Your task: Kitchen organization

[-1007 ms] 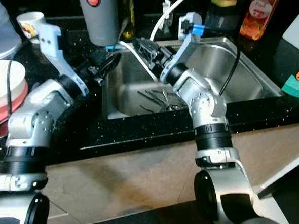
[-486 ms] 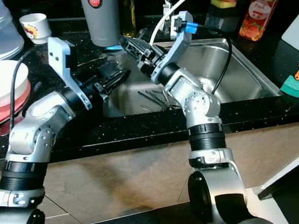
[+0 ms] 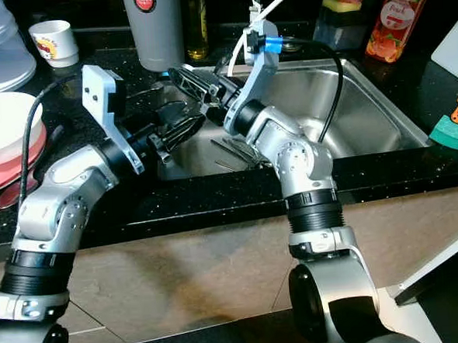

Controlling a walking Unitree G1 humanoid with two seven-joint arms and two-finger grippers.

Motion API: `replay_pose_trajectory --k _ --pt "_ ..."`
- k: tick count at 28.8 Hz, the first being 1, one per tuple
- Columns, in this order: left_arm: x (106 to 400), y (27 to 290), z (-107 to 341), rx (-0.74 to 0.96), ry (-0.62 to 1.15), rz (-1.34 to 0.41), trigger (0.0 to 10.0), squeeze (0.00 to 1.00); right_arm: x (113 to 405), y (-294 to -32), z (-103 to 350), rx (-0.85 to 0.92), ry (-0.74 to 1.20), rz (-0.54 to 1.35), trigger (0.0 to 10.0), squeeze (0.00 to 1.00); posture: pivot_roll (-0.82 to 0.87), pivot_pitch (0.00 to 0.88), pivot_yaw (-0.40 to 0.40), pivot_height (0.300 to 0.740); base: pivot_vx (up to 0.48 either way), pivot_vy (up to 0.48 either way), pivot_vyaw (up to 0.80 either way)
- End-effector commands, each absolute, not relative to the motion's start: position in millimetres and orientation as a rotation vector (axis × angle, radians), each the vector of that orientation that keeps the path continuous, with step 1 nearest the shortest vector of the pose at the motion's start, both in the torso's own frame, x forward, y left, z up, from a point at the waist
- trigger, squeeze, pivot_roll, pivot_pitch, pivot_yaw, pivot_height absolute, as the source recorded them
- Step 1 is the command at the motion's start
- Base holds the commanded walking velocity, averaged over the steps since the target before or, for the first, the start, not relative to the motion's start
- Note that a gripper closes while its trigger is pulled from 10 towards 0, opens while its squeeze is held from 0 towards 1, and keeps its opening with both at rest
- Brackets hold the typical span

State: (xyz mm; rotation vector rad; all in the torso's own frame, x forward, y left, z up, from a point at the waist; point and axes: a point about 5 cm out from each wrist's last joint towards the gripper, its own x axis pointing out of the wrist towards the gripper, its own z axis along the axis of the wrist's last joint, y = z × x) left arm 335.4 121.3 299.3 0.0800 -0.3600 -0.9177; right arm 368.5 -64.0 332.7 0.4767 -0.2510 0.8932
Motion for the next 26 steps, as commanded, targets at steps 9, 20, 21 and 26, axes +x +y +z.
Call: replay_pose_trajectory --k 9,20,21,26 --pt "331.7 118.7 306.1 0.126 -0.405 -0.93 0.0 0.0 369.8 -67.6 329.4 0.483 -0.229 0.882 0.0 0.0 -0.01 0.176 -0.031 0.74 0.0 0.0 0.0" --pt "330.6 118.4 306.0 0.135 -0.409 -0.943 0.0 0.0 370.9 -70.8 332.1 0.503 -0.237 0.874 0.0 0.0 -0.01 0.176 -0.03 0.74 0.0 0.0 0.0" --pt "330.6 118.4 306.2 0.134 -0.41 -0.944 0.0 0.0 371.0 -71.4 332.5 0.505 -0.238 0.872 0.0 0.0 -0.01 0.176 -0.03 0.74 0.0 0.0 0.0" --pt "331.5 119.4 308.4 0.108 -0.417 -0.933 0.9 0.68 372.1 -75.1 335.1 0.525 -0.249 0.861 0.0 0.0 0.0 0.175 -0.028 0.74 0.0 0.0 0.0"
